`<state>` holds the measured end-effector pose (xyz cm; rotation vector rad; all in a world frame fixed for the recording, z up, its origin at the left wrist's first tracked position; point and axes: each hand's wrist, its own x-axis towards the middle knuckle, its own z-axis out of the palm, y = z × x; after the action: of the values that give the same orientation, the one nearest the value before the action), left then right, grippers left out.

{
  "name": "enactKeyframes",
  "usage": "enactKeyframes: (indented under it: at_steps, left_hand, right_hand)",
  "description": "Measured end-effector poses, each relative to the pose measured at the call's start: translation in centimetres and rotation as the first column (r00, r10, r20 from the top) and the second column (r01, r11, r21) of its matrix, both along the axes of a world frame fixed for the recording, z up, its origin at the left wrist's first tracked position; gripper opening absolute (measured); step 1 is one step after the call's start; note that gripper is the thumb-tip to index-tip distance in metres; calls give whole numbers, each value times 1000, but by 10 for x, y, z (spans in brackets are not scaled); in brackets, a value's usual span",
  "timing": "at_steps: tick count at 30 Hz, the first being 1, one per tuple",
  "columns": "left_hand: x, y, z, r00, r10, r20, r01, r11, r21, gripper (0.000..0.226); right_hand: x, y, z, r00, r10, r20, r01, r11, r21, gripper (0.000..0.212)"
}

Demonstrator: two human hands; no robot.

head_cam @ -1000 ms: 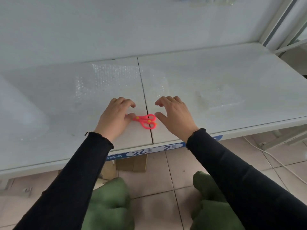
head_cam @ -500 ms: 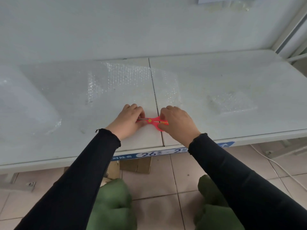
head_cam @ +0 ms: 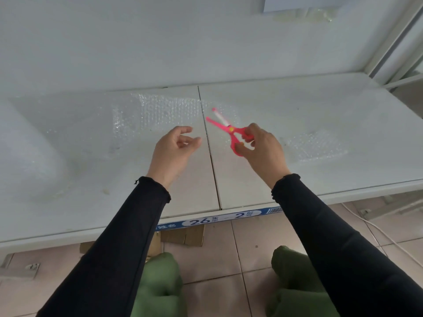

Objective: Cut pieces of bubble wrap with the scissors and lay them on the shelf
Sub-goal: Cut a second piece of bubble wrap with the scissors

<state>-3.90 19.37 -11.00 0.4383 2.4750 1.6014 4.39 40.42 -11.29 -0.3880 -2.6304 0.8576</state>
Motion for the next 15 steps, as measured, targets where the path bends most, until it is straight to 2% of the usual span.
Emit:
enactKeyframes:
  at_steps: [1,3,6,10,15]
  left_hand:
    - [-5,-1,-6,995,27,-96,-39,992,-118,34]
    - [-14,-1,-18,968,10,-249,-96,937,-336,33]
    - [-23,1,-34,953,-27,-303,-135,854,-502,31]
    - [-27,7,-42,949,-2,-315,-181,815,-550,23]
    - [-27,6,-44,958,19,-285,-167,846,-507,21]
  right_hand:
    - [-4,5,-2,999,-51,11,51,998,-45,33]
    - [-13,12,-11,992,-110,70,112,993,-37,35]
    - [-27,7,-24,975,-155,158,154,988,14,39]
    - [-38,-7,-33,973,-195,123,193,981,32,38]
    - [-43,-6,-34,965,-249,84,260,950,-176,32]
